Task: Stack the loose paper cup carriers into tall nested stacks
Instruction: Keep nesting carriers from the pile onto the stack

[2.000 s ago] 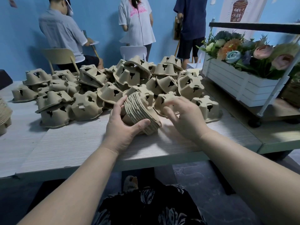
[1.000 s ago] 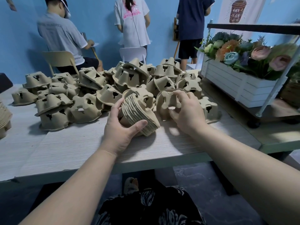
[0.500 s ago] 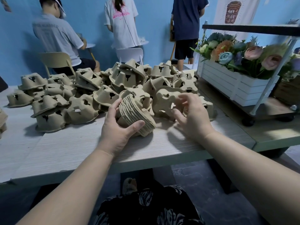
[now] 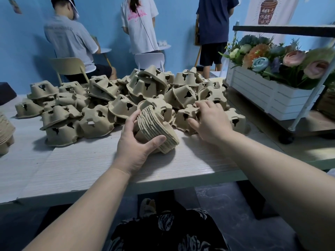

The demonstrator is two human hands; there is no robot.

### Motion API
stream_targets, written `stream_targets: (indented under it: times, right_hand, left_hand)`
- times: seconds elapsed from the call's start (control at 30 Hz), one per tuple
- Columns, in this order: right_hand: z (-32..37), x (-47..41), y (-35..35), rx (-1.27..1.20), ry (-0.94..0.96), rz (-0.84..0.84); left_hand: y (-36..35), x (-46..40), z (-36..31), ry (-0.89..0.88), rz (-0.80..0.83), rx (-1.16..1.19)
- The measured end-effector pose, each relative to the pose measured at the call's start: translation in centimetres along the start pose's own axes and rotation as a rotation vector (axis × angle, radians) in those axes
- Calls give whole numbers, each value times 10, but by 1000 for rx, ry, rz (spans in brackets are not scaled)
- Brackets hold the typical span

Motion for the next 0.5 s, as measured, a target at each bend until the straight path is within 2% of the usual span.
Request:
stream_targets:
  times: [0.23,0.5]
  right_hand:
    - [-3,-17,-16,86,-15,180]
    - [4,10,5,72,58,-43]
  left_hand:
    - [1,0,0,10,-5,-19]
    - [0,-1,1,5,6,6]
Point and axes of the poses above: each hand's wrist, its own x-axis away from the middle knuckle, its own y-axis out of the back of the hand, z = x × y, the point moved 9 cm from there along -x, towards the middle knuckle, and after that the axes turned 4 degrees about z, right-handed, at the moved point
